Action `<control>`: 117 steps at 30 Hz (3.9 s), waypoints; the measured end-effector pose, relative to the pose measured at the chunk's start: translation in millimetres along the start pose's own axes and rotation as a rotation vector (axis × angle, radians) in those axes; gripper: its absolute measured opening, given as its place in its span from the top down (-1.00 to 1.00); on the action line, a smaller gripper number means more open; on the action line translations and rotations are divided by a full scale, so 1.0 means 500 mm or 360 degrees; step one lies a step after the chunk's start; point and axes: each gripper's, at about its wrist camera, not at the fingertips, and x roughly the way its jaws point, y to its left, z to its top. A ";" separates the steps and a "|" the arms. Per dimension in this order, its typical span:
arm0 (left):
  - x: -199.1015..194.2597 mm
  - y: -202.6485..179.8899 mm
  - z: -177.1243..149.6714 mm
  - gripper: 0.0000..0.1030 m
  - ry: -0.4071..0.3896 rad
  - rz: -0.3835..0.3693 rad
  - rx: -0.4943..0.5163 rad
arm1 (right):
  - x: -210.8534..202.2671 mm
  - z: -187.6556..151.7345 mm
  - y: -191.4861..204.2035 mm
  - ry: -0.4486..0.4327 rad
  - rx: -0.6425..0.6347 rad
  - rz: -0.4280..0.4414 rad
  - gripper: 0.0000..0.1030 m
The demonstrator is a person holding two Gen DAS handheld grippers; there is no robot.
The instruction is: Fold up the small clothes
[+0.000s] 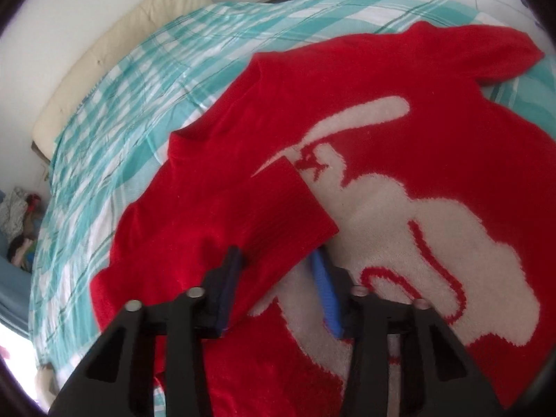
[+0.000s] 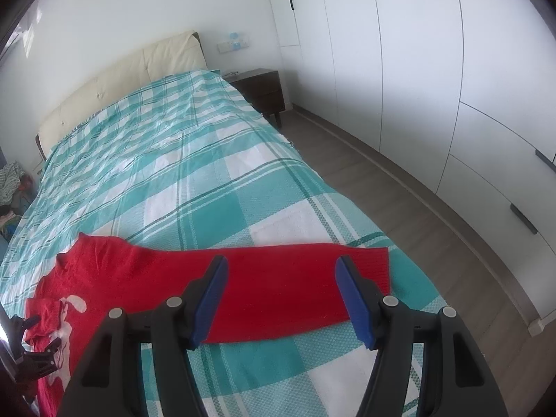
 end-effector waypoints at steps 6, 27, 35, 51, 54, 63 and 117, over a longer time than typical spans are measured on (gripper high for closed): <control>-0.111 0.190 -0.049 0.94 -0.0230 -0.0006 -0.0742 | 0.006 -0.009 0.026 0.0025 -0.0066 0.0038 -0.24; -0.169 0.563 -0.665 0.95 0.0480 0.0629 -0.2574 | 0.016 -0.038 0.091 0.0038 -0.0214 0.0066 -0.24; -0.151 0.558 -0.686 0.95 0.0569 0.0585 -0.2586 | 0.018 -0.038 0.084 0.0038 -0.0185 0.0057 -0.24; -0.330 0.535 -0.711 -0.68 0.0262 0.0905 -0.2860 | -0.020 -0.011 0.026 -0.0091 0.0027 0.0006 -0.49; -0.351 0.537 -0.680 -0.72 0.0096 0.0948 -0.2811 | -0.032 -0.005 0.016 -0.0149 0.0061 -0.0018 -0.53; -0.360 0.498 -0.493 -0.87 -0.0125 0.0987 -0.2188 | -0.032 0.003 0.002 -0.0175 0.0118 -0.0024 -0.58; -0.313 0.436 -0.396 -0.88 -0.0051 0.0851 -0.1835 | -0.039 0.005 0.013 -0.0191 0.0107 0.0021 -0.58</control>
